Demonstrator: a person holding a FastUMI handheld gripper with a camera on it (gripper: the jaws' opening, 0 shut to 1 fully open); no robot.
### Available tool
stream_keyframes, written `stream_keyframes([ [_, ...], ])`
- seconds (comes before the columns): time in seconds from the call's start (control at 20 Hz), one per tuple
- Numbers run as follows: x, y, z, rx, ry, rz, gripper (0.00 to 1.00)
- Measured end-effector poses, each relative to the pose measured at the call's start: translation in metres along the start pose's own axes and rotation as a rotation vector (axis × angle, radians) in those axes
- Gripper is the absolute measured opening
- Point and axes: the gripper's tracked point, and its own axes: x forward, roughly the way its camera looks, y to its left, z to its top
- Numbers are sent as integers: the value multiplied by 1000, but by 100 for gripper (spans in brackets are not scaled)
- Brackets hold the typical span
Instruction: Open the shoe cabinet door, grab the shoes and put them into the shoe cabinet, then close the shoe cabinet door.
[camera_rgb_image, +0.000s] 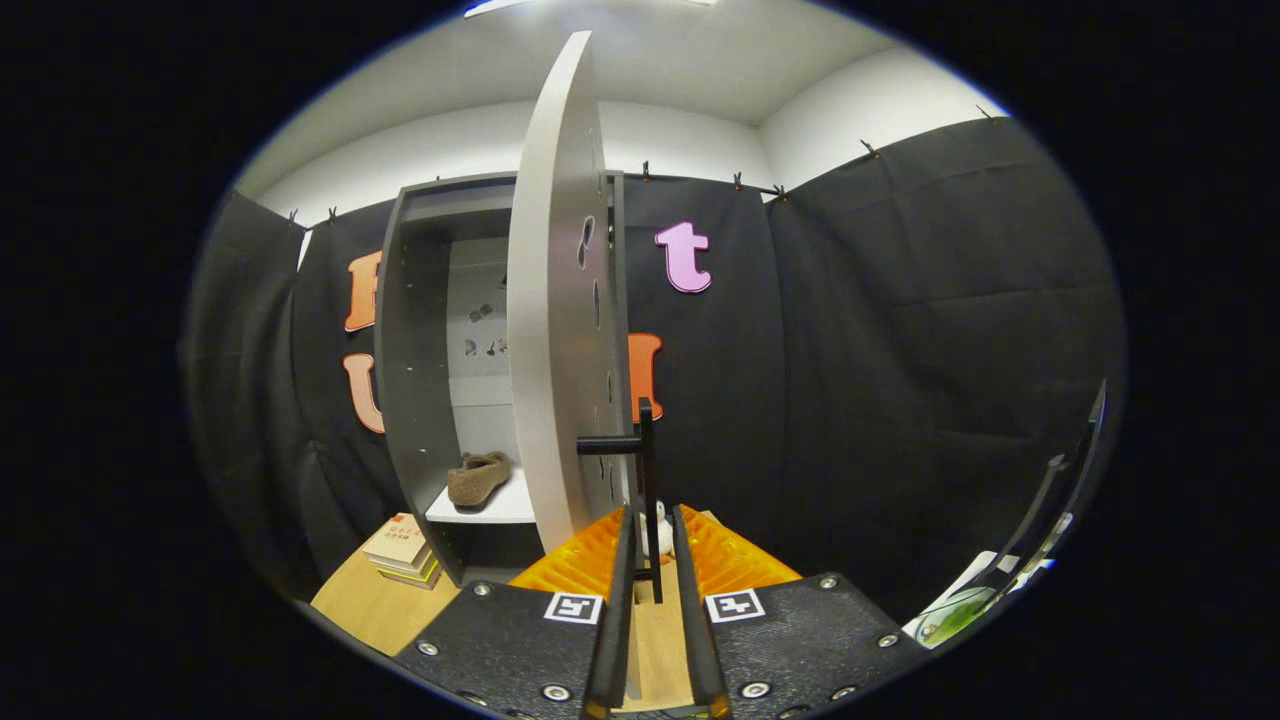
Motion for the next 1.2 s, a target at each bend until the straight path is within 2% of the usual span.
stream_keyframes([
  [0.15,-1,-11,0,-17,0,-23,21],
  [0.7,-20,-42,5,-59,-14,-126,21],
  [1.2,-44,2,-10,-47,23,-59,21],
])
